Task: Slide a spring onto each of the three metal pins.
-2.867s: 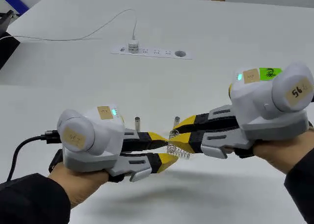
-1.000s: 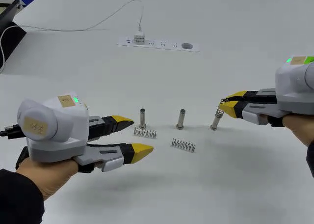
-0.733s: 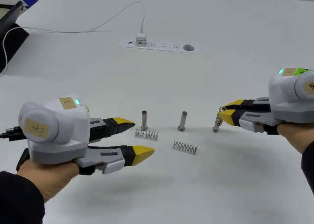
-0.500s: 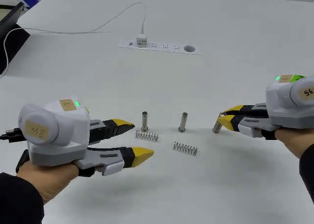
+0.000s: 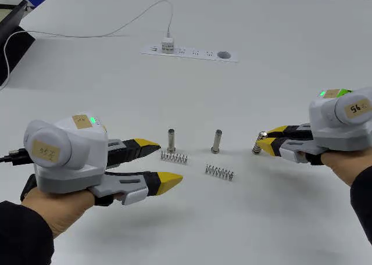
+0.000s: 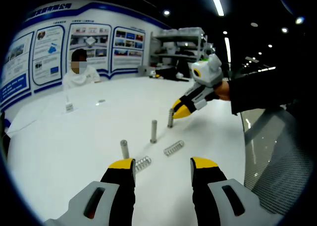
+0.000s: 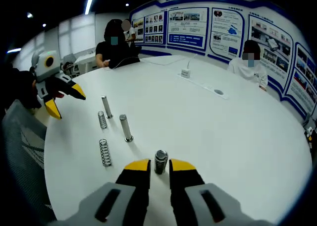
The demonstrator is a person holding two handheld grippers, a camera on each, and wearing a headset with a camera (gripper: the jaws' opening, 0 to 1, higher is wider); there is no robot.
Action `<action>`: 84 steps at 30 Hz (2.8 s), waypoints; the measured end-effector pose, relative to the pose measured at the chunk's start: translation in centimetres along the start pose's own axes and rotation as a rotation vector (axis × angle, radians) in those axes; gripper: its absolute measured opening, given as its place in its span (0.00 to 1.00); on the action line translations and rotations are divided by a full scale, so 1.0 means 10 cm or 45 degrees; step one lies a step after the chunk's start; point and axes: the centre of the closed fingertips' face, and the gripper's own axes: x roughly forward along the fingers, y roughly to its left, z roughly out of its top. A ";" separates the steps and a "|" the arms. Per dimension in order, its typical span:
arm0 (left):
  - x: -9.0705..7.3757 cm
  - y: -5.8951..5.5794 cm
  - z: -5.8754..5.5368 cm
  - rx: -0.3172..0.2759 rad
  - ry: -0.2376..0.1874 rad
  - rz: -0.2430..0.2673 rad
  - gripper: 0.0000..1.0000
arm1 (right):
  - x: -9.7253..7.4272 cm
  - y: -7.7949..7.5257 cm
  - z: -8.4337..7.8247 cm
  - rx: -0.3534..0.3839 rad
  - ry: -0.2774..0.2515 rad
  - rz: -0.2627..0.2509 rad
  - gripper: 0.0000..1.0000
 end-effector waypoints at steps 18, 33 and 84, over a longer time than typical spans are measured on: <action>0.03 -0.04 0.02 0.009 -0.002 -0.009 0.45 | -0.19 0.38 -0.05 -0.030 0.004 0.072 0.16; 0.03 -0.04 0.03 0.017 -0.001 -0.010 0.45 | 0.10 0.85 0.08 -0.180 0.050 0.244 0.16; 0.11 -0.15 -0.06 0.022 0.036 -0.046 0.42 | 0.28 1.15 0.34 -0.280 0.103 0.385 0.12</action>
